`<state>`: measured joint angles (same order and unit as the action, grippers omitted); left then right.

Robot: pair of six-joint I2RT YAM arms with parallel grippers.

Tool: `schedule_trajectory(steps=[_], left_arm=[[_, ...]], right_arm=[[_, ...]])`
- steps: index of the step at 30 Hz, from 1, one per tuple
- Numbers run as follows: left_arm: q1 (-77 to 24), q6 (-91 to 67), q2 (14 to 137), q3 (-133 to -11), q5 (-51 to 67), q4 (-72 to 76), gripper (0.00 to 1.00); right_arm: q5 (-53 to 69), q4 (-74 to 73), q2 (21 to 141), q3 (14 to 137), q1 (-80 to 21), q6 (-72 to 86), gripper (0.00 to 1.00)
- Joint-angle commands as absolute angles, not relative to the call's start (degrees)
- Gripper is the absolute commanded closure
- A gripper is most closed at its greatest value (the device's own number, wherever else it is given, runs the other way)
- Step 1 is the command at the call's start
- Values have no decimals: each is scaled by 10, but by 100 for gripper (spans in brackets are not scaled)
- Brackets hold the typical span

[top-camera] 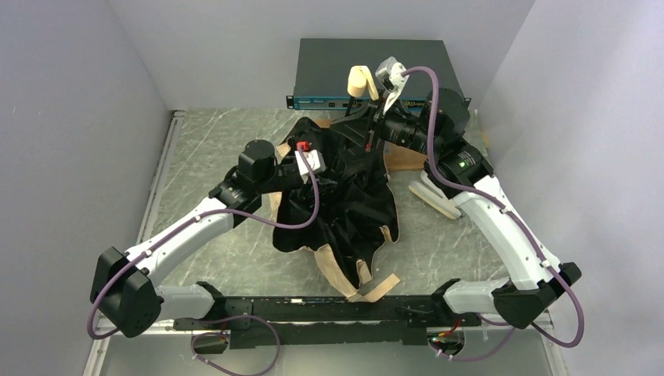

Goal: Open the umbrella

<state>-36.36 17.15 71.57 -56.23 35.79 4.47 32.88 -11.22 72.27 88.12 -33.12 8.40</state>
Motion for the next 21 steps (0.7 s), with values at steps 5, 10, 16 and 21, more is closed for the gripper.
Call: schedule_trajectory(steps=[5,10,16,21], left_arm=[[-319,209,746,-520,333,-67,60],[-307,223,754,-525,326,-95,59],[-300,230,781,-544,308,-130,54],[-282,216,812,-564,304,-153,52]], right_arm=[[334,9,707,992,-330,130,100],[341,19,713,1002,-330,138,100],[341,24,717,1018,-329,147,100],[343,23,720,1036,-329,151,100]])
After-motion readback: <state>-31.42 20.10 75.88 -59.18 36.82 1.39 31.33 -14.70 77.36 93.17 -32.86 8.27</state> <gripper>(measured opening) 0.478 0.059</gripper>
